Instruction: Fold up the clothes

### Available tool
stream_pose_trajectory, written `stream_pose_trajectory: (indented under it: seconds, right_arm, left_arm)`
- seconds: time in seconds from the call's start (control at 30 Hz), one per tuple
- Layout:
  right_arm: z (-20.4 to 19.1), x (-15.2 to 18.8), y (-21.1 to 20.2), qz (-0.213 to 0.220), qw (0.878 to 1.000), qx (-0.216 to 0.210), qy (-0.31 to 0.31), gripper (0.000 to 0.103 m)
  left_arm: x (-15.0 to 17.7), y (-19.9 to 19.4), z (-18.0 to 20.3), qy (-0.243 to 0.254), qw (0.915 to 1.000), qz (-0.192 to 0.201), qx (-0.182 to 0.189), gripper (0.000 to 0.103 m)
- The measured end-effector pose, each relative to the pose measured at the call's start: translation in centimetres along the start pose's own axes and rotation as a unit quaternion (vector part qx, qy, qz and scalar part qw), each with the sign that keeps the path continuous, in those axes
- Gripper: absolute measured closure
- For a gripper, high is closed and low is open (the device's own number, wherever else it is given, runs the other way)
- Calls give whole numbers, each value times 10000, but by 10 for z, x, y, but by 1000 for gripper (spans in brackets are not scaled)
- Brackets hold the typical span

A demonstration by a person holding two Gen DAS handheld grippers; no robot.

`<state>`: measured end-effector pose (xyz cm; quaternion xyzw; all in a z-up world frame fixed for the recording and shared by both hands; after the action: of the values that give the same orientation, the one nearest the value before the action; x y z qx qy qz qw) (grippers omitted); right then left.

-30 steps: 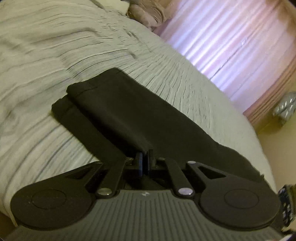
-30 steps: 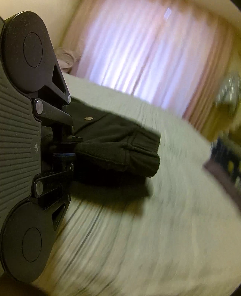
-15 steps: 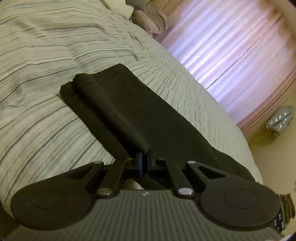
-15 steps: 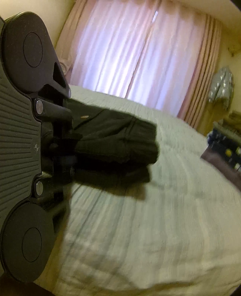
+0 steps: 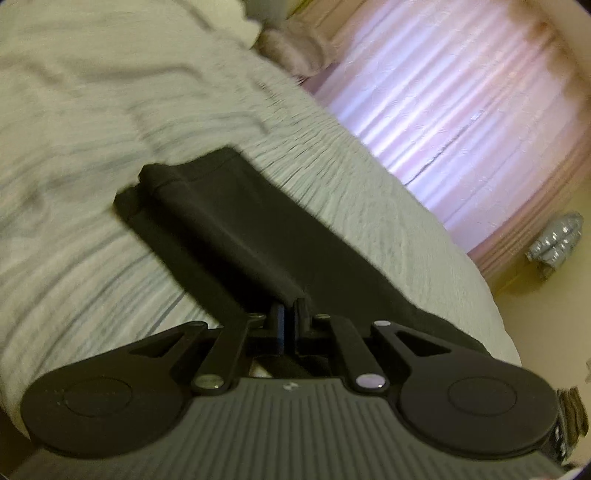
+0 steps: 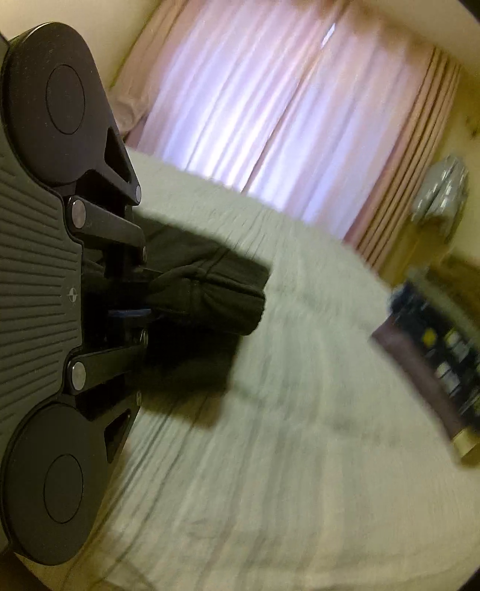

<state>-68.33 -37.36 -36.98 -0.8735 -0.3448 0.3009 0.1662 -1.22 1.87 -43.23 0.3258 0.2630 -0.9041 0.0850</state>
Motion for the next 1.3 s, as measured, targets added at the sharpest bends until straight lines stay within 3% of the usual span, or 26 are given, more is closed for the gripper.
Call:
stream_pose_trajectory:
  seconds: [0.1,0.27,0.37,0.63,0.77,0.87,0.97,1.17,1.27,1.3]
  right_arm:
    - [-8,-3,-12,24,9998,-79,-195,92]
    - [17,0,-2,-188,9996,182,123,92]
    - [21,-3,6,-165,9995,120,254,92]
    - [21,-3,20,-189,9991,358,117,92]
    - [21,-5,19,-220,9989,394,109,92]
    - [18,-8,16,-208,9990,393,104,92]
    - [14,-10,7,-117,9995,291,47,92]
    - [18,-3,14,-180,9980,529,-305,92]
    - [10,-5,6,-108,9953,701,-658,84]
    - [5,-6,0,-37,9926,836,-885,72]
  left_arm:
    - [1,-1,-2,109,9999,-61,-4,100]
    - [6,-6,-3,76,10000,-22,7,100]
    - [9,-3,-4,156,9999,-50,-4,100]
    - [12,2,-20,-442,9989,90,93,98]
    - [8,-7,-7,-156,9994,243,167,101]
    - [5,-17,-8,-224,9987,312,322,101]
    - [11,-14,-13,-48,9997,134,201,100]
    - [15,-2,-23,-152,9999,-17,-2,96]
    - [9,-14,-21,-4,9998,-25,-194,89]
    - [7,-20,-22,29,9994,17,-356,83]
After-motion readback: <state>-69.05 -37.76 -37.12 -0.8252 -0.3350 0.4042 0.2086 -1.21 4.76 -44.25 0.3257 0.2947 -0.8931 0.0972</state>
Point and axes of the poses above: each gripper's, at about its wrist camera, not at the fingertips, and y roughly the way its jaws point, z to its right, x to its underside, the point moved 5 cm from there along y, roughly the way its jaws point, and after that the axes turned 7 degrees about x, right-handed, at the moved point
